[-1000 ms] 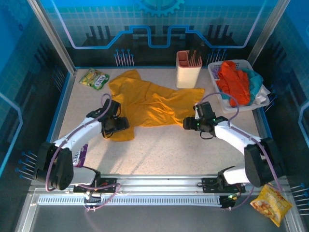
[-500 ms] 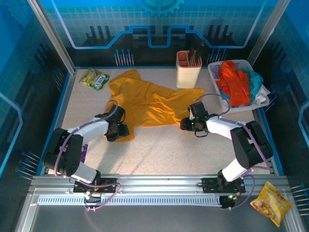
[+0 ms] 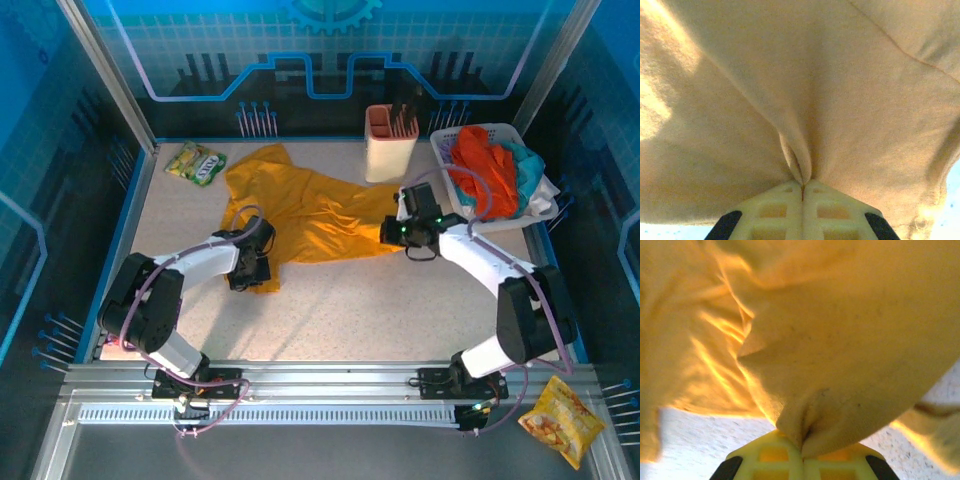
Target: Fold and stack the t-shirts
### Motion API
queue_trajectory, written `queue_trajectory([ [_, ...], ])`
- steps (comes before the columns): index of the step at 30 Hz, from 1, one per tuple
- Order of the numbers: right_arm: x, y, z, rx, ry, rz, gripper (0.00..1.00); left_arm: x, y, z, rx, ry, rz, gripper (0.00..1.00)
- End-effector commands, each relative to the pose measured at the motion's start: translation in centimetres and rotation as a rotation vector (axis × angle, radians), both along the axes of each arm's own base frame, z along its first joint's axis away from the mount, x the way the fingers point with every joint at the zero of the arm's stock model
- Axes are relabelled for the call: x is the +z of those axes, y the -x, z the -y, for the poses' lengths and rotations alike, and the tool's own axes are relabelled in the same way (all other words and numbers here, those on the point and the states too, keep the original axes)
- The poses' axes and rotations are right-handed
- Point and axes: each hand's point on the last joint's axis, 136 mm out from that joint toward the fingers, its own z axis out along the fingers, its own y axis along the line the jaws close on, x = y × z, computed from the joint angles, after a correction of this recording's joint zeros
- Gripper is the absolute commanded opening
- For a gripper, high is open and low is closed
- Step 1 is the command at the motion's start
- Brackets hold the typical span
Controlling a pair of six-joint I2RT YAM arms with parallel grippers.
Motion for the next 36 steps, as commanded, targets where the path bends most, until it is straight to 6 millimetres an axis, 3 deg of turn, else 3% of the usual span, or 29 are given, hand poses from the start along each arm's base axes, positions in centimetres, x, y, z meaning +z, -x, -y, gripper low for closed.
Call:
queue_trajectory([
  [1, 4.0, -1.8, 1.1, -0.060, -0.066, 0.024, 0.00, 1.0, 2.3, -1.3, -0.015, -0.075, -0.055, 0.00],
  [4, 4.3, -4.5, 3.6, -0.155, -0.034, -0.002, 0.00, 1.8, 2.5, -1.6, -0.017, -0.084, -0.039, 0.00],
  [5, 4.0, -5.5, 4.3, -0.180, -0.048, -0.022, 0.05, 2.0, 2.6, -1.7, -0.018, -0.086, -0.035, 0.00],
  [8, 2.6, -7.7, 5.0, -0.191, -0.110, -0.089, 0.44, 2.5, 2.5, -2.0, -0.022, -0.093, -0.014, 0.00],
  [10, 1.7, -8.1, 5.1, -0.176, -0.132, -0.132, 0.67, 2.8, 2.3, -2.0, -0.030, -0.095, -0.007, 0.00],
  [14, 0.6, -6.5, 5.4, -0.166, -0.123, -0.127, 0.89, 3.4, 1.4, -1.6, -0.050, -0.084, 0.009, 0.00],
  [18, -1.0, -3.7, 6.1, -0.173, -0.092, -0.137, 0.89, 3.7, 0.3, -0.7, -0.075, -0.048, 0.017, 0.00],
  [25, -5.6, 0.5, 6.6, -0.199, -0.082, -0.213, 0.84, 3.3, -0.7, -0.2, -0.103, -0.024, 0.012, 0.00],
  [30, -7.3, 1.6, 6.9, -0.222, -0.084, -0.208, 0.82, 4.0, -0.8, 0.0, -0.099, 0.020, 0.039, 0.00],
  [36, -8.1, 0.6, 6.7, -0.245, -0.114, -0.201, 0.71, 4.2, -0.5, -0.1, -0.055, 0.072, 0.065, 0.00],
])
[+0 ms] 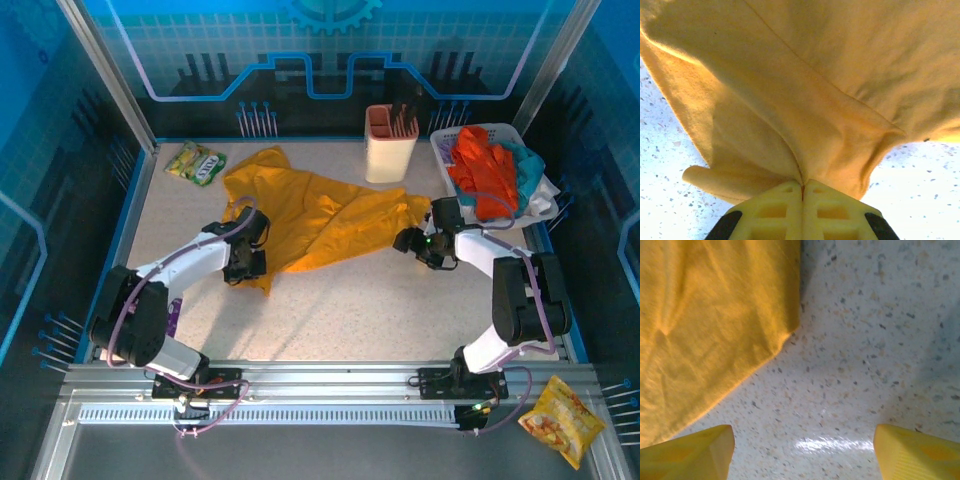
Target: Fold and stack the t-shirts
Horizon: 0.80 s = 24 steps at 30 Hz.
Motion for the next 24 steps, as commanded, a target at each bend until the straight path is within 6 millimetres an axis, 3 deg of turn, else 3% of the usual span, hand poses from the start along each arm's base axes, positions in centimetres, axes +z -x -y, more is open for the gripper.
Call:
queue_trajectory([
  [1, 0.5, -2.0, -0.3, -0.024, -0.028, 0.059, 0.69, 0.3, 0.3, 0.2, 0.021, 0.058, 0.025, 0.00],
  [10, 0.6, -4.7, -0.6, -0.044, -0.034, 0.091, 0.60, 0.0, 0.2, 0.5, 0.018, 0.082, 0.010, 0.00],
  [20, -0.7, -7.7, -1.0, -0.024, 0.009, 0.080, 0.51, 0.3, 0.6, 0.4, 0.034, 0.096, 0.028, 0.00],
  [21, -0.9, -7.7, -1.0, -0.019, 0.018, 0.074, 0.49, 0.3, 0.7, 0.2, 0.033, 0.088, 0.028, 0.00],
  [24, -1.0, -7.5, -1.0, -0.012, 0.025, 0.061, 0.25, 0.7, 0.9, -0.3, 0.033, 0.070, 0.031, 0.00],
])
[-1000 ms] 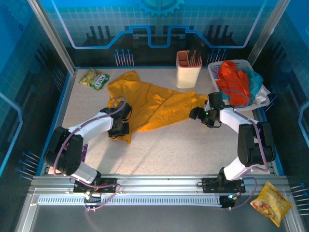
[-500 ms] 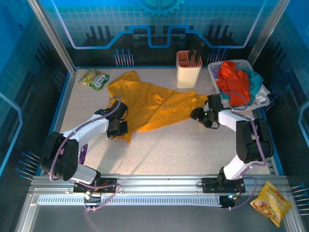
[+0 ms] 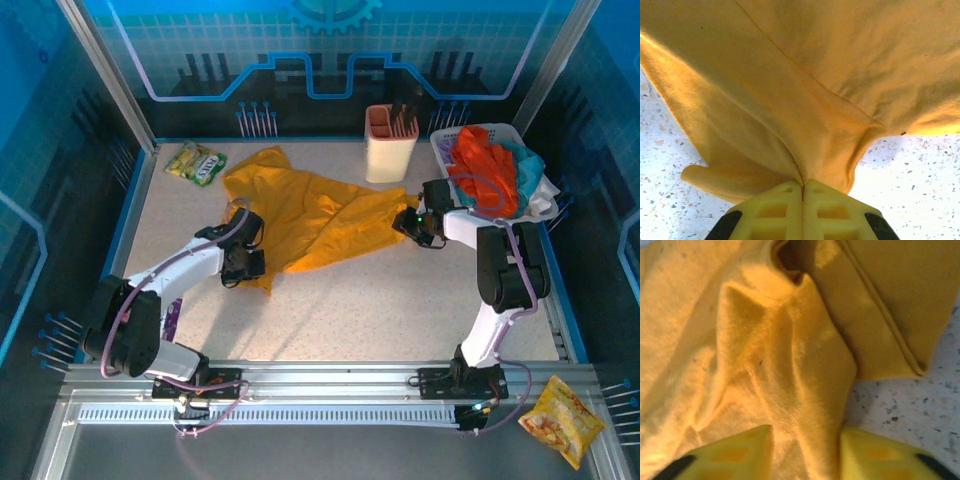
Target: Fold and stack the t-shirts
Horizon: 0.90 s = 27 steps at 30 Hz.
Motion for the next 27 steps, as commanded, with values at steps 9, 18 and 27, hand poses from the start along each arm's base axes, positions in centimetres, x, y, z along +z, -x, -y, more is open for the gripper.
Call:
queue_trajectory([
  [9, 5.0, 5.4, 1.5, 0.026, 0.105, -0.015, 0.00, 2.9, 1.0, -2.1, 0.009, -0.044, 0.014, 0.00],
  [18, 8.8, 14.3, 4.6, 0.014, 0.231, -0.109, 0.00, 5.3, 1.6, -3.2, -0.004, -0.069, 0.009, 0.00],
  [27, 7.5, 22.1, 5.7, -0.058, 0.238, -0.195, 0.00, 7.6, 2.9, -3.1, -0.042, -0.064, -0.027, 0.00],
])
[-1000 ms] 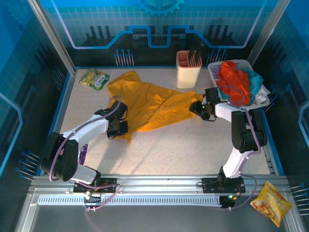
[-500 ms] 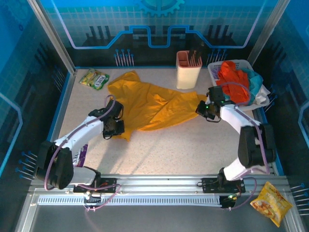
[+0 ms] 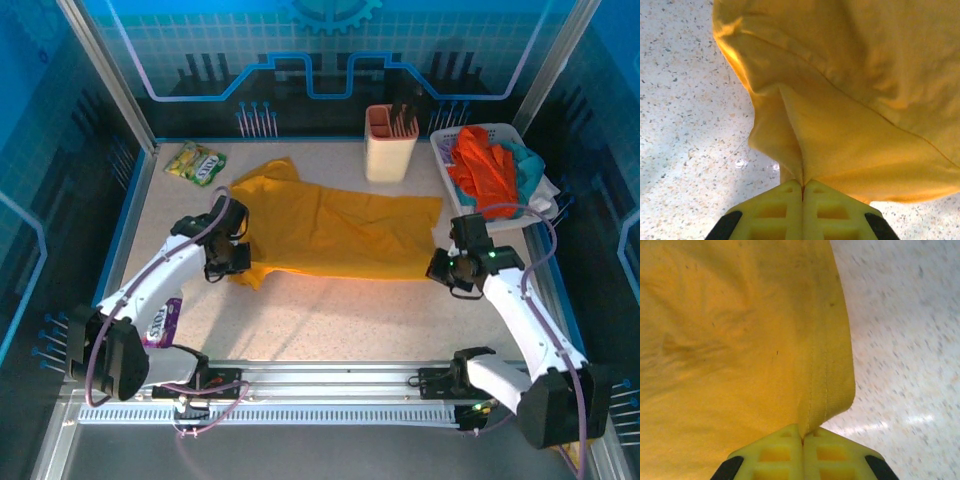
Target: Fold and stack the t-shirts
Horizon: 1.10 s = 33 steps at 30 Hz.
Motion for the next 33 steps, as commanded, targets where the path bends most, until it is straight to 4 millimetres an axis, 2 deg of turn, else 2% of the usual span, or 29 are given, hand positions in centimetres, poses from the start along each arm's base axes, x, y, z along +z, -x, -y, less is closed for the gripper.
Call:
queue_trajectory([
  [1, -0.8, 3.5, 1.0, -0.043, 0.045, -0.083, 0.00, 2.0, 1.7, -0.7, -0.011, -0.012, -0.035, 0.00],
  [5, 1.0, 4.0, 1.6, -0.055, 0.064, -0.017, 0.00, 4.0, 2.8, -0.3, -0.022, 0.030, -0.019, 0.00],
  [8, 0.9, 4.4, 1.5, -0.055, 0.056, -0.052, 0.00, 4.4, 3.8, -0.1, -0.024, 0.050, -0.042, 0.01],
  [12, 0.0, 5.1, 0.4, -0.034, 0.016, -0.110, 0.00, 3.7, 4.5, 0.8, -0.030, 0.099, -0.090, 0.04],
  [20, -0.5, 6.1, -0.1, -0.006, 0.035, -0.150, 0.04, 1.7, 5.4, 1.5, -0.024, 0.088, -0.170, 0.05],
  [26, -1.7, 6.8, -0.6, 0.039, 0.110, -0.222, 0.09, 0.0, 8.0, 1.3, -0.042, -0.031, -0.288, 0.06],
  [33, -3.1, 8.1, -1.6, 0.064, 0.161, -0.289, 0.09, -0.8, 10.6, 0.0, -0.061, -0.162, -0.375, 0.09],
])
